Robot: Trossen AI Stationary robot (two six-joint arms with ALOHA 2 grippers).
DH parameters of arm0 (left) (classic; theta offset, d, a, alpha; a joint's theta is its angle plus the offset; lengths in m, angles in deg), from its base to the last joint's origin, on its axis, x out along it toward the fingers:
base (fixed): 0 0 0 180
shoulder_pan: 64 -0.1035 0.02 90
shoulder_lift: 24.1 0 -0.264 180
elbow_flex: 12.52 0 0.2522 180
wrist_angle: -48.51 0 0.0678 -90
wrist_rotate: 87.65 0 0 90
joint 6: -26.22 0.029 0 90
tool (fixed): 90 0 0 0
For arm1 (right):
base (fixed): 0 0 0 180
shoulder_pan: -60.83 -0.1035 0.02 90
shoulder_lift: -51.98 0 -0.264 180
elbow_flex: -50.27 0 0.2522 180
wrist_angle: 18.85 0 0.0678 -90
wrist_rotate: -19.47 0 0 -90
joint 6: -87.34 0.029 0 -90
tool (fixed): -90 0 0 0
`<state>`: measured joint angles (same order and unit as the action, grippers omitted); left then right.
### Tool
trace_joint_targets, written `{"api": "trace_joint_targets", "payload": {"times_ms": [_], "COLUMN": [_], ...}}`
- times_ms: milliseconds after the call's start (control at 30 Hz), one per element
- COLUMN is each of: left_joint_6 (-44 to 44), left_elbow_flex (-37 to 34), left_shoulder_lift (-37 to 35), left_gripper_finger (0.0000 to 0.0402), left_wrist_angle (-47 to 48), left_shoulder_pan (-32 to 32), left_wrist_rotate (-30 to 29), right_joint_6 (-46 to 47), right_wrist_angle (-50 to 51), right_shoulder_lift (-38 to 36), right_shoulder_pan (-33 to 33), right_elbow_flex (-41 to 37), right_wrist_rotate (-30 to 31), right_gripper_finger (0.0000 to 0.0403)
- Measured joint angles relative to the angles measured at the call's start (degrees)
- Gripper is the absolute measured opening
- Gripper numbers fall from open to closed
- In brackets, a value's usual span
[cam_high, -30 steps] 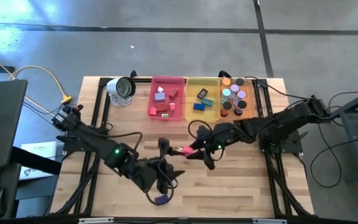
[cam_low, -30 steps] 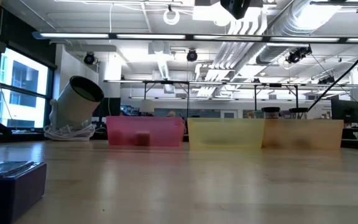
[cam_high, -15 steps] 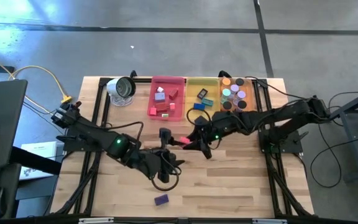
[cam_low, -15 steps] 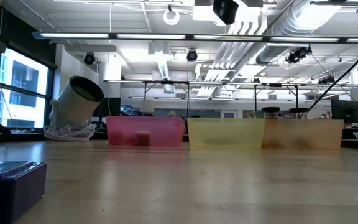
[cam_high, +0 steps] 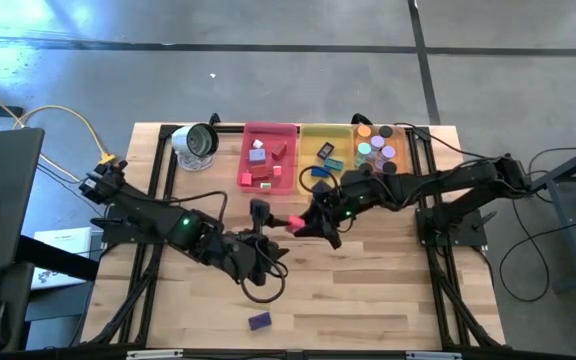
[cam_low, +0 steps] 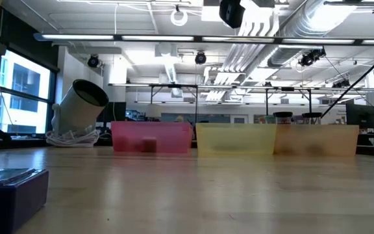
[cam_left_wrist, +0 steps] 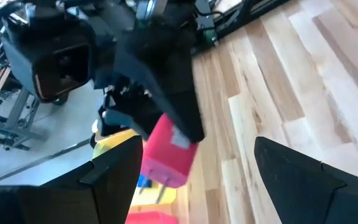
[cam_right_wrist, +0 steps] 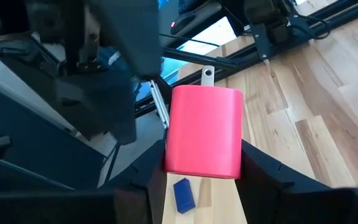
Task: Pick & Place Office items
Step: Put the pink charger adapter into the red bin
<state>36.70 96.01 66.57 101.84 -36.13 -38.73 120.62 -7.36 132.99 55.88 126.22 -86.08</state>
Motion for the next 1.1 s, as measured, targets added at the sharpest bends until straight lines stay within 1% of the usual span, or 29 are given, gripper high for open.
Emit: {"api": "trace_joint_targets", "payload": {"times_ms": [300,400,533,767,933,1100], "left_joint_6": [1.4,1.7,1.7,1.7,2.9,3.0], "left_elbow_flex": [0.0,0.0,0.0,0.0,0.0,0.0], "left_shoulder_lift": [-0.2,0.0,0.1,0.1,1.2,1.5], "left_gripper_finger": [0.0301,0.0301,0.0301,0.0301,0.0301,0.0301], "left_wrist_angle": [0.7,0.8,1.8,2.5,2.3,1.9], "left_shoulder_pan": [-3.3,-3.5,-4.2,-5.3,-5.7,-6.5], "left_wrist_rotate": [0.6,1.0,3.4,3.8,5.8,6.0], "right_joint_6": [0.0,0.0,0.0,0.0,0.0,-0.1], "right_wrist_angle": [-0.1,-0.1,-0.2,-0.1,-0.1,0.6], "right_shoulder_lift": [0.0,0.0,0.0,0.0,0.0,0.0], "right_shoulder_pan": [0.0,0.0,-0.1,0.0,0.0,0.0], "right_elbow_flex": [0.0,0.0,0.0,0.0,0.0,0.0], "right_wrist_rotate": [-0.1,-0.1,-0.1,-0.1,-1.1,-1.3], "right_gripper_finger": [0.0140,0.0140,0.0140,0.0140,0.0140,0.0140]}}
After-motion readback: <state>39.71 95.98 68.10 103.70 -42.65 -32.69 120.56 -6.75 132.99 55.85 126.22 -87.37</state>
